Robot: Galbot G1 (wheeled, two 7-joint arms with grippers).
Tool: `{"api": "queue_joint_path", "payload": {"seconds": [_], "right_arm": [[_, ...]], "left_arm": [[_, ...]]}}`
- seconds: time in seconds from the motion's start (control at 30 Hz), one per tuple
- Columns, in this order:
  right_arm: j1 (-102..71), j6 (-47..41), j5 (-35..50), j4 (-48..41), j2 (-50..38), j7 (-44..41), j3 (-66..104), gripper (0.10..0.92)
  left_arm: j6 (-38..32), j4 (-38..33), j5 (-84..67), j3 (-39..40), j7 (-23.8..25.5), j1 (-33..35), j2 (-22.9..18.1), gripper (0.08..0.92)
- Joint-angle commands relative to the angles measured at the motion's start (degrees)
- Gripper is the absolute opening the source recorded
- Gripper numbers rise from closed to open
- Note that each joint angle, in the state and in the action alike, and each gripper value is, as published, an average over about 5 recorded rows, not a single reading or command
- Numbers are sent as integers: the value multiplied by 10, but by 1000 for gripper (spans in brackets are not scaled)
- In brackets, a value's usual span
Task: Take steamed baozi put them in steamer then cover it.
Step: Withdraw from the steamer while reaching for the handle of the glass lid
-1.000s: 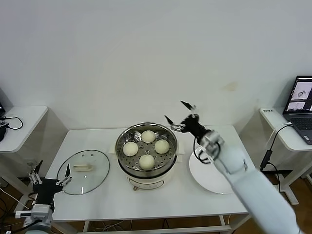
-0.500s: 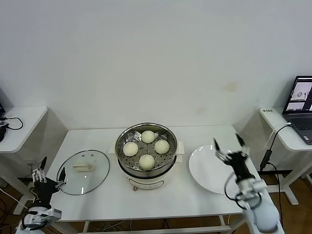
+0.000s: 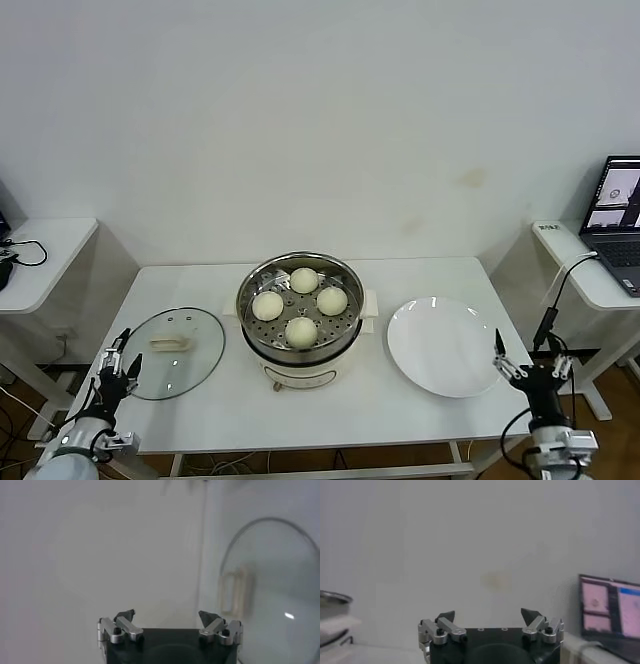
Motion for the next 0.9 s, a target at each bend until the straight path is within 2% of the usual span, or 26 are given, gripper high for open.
{"api": "queue_joint_path", "payload": {"seconds": [0.03, 0.9], "right_arm": [[-40, -3, 18, 12, 23, 9, 36, 823], [-70, 5, 12, 26, 46, 4, 45, 823]], "left_arm": [[-10, 85, 74, 54, 0, -81, 14, 823], [-15, 200, 72, 124, -3, -192, 3, 823]]}}
